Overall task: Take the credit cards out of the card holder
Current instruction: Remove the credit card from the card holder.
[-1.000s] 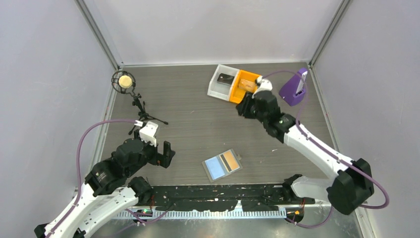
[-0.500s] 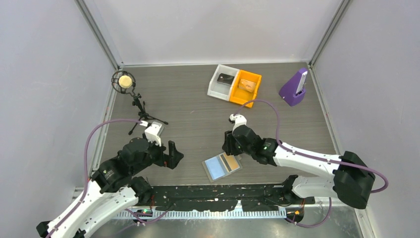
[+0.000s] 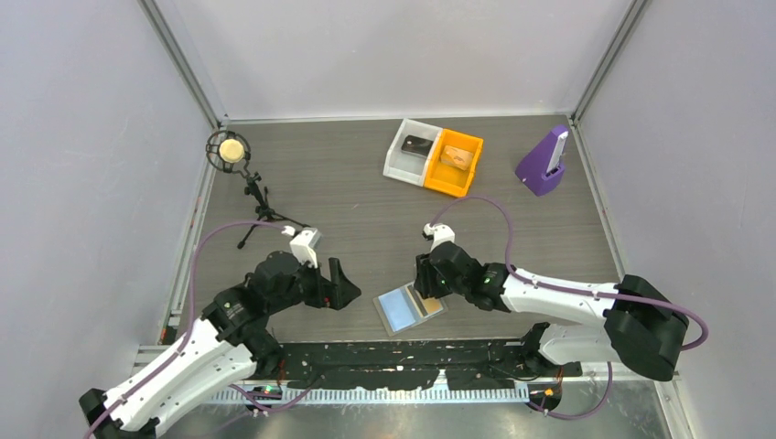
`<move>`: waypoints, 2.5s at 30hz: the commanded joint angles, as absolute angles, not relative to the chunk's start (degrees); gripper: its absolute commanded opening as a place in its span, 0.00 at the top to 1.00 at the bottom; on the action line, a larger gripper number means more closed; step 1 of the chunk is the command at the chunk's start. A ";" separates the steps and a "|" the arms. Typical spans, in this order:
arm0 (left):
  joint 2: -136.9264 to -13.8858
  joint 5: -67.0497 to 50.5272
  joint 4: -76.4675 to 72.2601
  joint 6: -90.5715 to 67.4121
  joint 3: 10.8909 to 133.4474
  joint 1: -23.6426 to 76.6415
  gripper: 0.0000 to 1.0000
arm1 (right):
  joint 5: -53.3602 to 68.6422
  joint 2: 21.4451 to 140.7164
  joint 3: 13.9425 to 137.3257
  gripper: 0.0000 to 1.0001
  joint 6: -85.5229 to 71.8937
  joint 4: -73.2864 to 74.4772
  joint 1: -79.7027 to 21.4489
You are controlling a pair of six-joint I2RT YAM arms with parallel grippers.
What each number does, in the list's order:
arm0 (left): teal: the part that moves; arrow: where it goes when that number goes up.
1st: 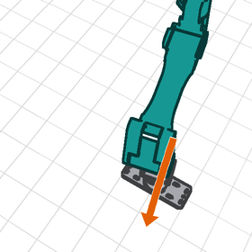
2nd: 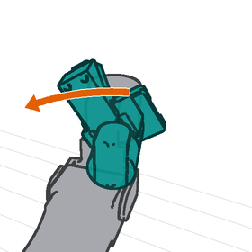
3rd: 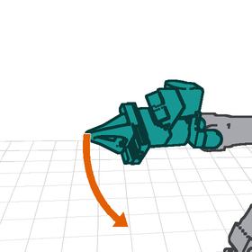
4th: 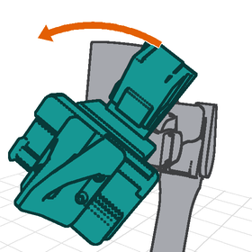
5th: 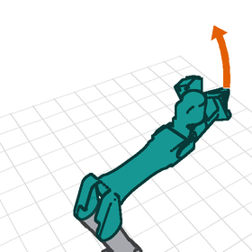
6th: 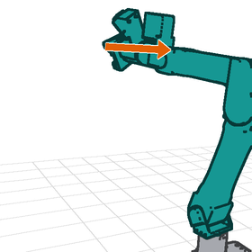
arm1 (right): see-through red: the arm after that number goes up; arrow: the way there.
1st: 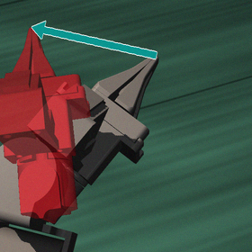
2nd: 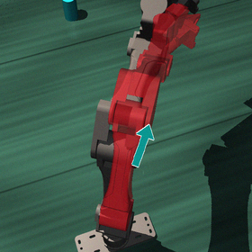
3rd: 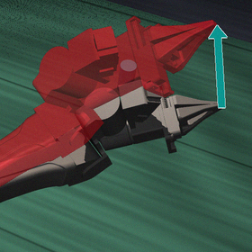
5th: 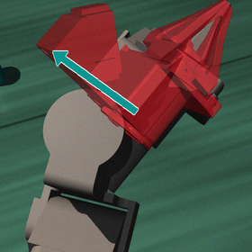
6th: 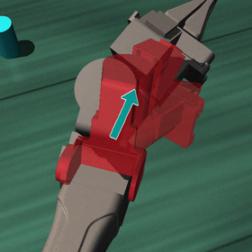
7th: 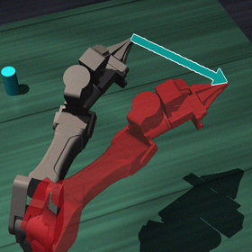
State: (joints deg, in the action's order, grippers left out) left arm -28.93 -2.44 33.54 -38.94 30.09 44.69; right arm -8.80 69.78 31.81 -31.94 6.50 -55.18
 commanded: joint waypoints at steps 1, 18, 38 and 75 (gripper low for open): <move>-33.18 -10.71 21.80 -42.86 27.66 44.56 0.13 | -7.38 68.95 30.12 0.54 -33.55 6.03 -55.53; -44.21 -13.01 6.46 -47.64 22.50 47.27 0.24 | -5.04 65.57 23.22 0.54 -38.10 3.19 -55.50; -57.58 -12.15 -6.33 -50.45 19.83 50.36 0.36 | 0.86 63.94 17.19 0.69 -46.98 -9.16 -56.95; -72.65 -9.56 -27.87 -57.96 15.92 53.95 0.58 | 1.87 73.79 12.54 0.82 -50.38 -21.14 -56.95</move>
